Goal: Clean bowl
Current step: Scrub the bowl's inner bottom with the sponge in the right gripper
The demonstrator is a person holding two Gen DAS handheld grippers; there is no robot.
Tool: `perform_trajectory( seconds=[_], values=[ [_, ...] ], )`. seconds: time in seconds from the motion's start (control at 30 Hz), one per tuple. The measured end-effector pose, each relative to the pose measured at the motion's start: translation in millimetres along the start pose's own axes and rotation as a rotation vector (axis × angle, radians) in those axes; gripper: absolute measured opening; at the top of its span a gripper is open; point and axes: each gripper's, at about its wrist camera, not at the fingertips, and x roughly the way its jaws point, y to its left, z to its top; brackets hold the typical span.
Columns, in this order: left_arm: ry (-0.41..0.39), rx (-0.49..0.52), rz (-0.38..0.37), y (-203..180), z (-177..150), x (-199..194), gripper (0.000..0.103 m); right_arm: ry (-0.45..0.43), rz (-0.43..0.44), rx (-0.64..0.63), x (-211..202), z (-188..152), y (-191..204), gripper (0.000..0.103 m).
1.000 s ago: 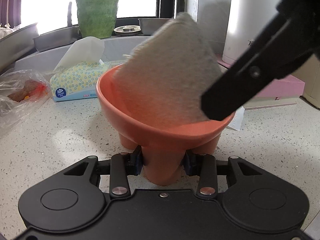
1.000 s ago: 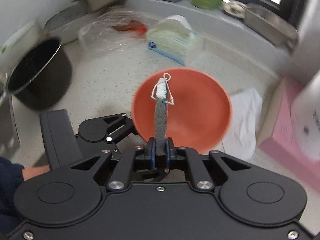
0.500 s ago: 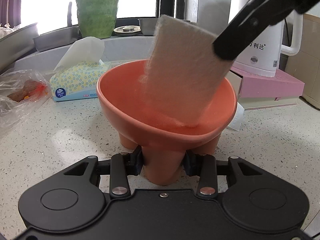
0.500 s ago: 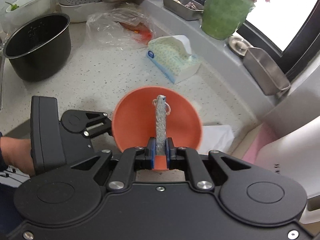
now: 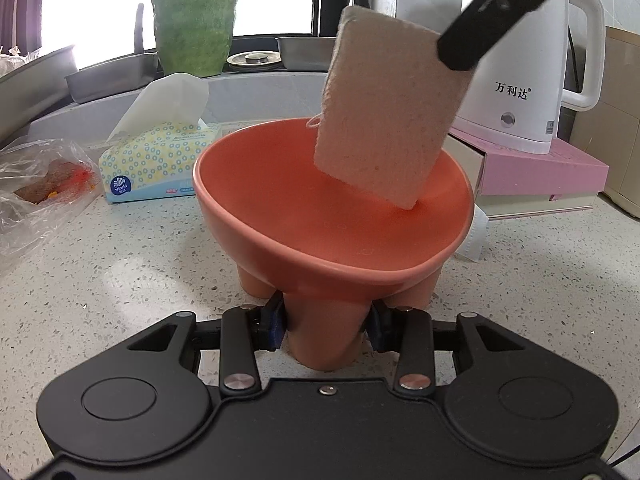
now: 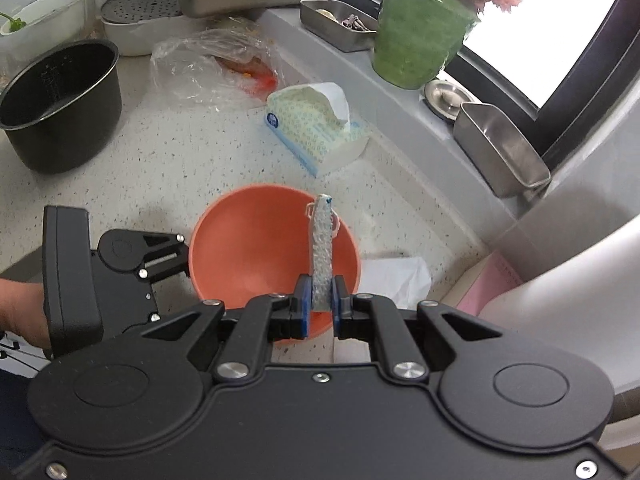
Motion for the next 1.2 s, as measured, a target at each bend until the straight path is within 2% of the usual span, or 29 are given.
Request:
perform_trajectory(
  seconds=[0.4,0.7,0.8,0.87,0.97,1.03,1.07,1.1,1.2],
  values=[
    [0.000,0.005,0.002,-1,0,0,0.038,-0.021,0.026,0.061,26,19,9,0.013],
    [0.002,0.005,0.007,-1,0,2,0.039,0.004,0.067,0.062,41,15,23,0.012],
    [0.004,0.018,0.011,-5,1,3,0.045,0.008,0.066,0.054,44,10,27,0.012],
    [0.012,0.020,0.009,-6,3,5,0.057,0.009,0.076,0.068,44,8,27,0.012],
    [0.042,0.026,0.008,-7,7,8,0.066,0.009,0.116,0.092,40,7,25,0.012],
    [0.061,0.028,0.007,-7,12,11,0.062,0.008,0.138,0.105,38,6,23,0.012],
    [0.052,0.040,0.003,-7,12,13,0.041,0.008,0.141,0.107,37,6,23,0.011],
    [0.041,0.042,0.014,-8,12,13,0.038,0.008,0.144,0.110,36,6,23,0.012],
    [0.035,0.036,0.016,-8,10,13,0.038,0.008,0.156,0.111,32,5,22,0.011]
  ],
)
